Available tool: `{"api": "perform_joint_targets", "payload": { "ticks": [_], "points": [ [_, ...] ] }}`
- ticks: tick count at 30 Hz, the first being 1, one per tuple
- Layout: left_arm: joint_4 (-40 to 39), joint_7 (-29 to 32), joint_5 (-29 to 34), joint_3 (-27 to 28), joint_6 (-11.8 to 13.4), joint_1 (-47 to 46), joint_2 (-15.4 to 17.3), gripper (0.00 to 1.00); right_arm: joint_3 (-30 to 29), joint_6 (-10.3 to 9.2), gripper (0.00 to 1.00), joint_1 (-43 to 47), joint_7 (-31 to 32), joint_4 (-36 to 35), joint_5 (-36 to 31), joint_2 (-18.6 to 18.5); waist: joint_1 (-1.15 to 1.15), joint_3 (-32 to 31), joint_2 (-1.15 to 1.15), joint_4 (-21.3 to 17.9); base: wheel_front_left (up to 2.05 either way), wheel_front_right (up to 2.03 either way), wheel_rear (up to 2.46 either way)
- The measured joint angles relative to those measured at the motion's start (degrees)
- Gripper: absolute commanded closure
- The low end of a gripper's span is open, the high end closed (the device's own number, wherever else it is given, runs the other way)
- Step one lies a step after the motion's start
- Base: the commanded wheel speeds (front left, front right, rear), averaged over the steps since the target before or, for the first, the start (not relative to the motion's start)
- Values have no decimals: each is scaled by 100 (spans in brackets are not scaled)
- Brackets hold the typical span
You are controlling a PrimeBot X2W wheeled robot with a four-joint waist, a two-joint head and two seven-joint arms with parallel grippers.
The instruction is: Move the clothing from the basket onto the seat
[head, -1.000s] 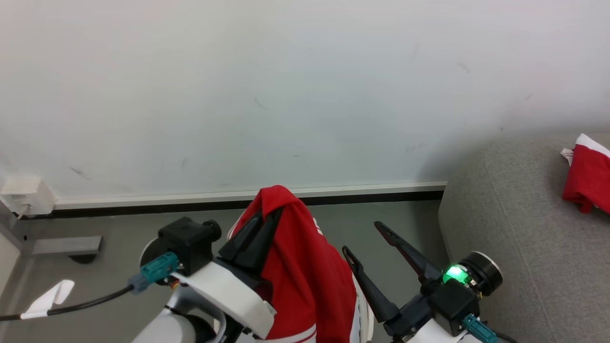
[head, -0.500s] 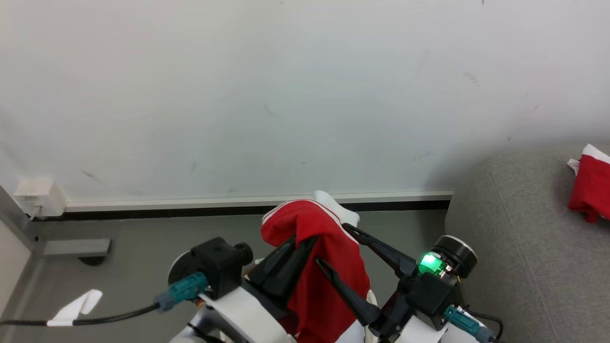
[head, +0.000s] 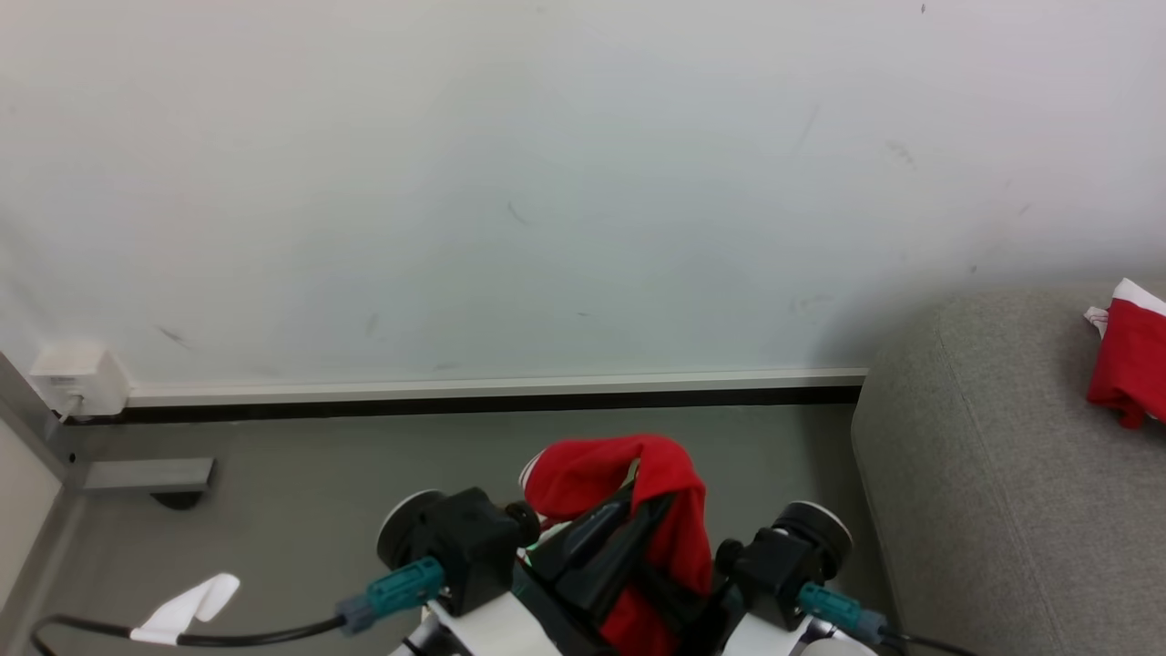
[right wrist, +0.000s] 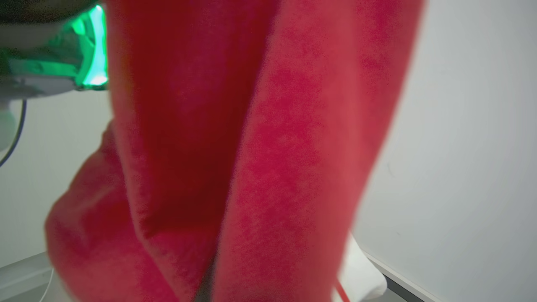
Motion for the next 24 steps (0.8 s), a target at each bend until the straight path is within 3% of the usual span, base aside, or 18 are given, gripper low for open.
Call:
{"api": "perform_joint_targets", "payload": {
  "ticks": [2,3,12,24],
  "points": [
    [29,-97,59,14,-12,0,30,15,-116,0,100,0,0,-5,48,-10,0,10,0,-4,0,0,0],
    [53,-140,65,22,-10,1,34,0,-191,0,100,1,0,-20,49,-21,0,13,0,-9,0,0,0],
    [531,-487,97,73,47,171,90,0,-999,0,100,129,2,-249,-16,-159,0,68,0,-281,0,0,0],
    [1056,-1028,149,45,-37,261,13,0,-1878,0,100,237,2,-651,-383,-417,0,286,0,-1222,0,0,0]
  ]
}}
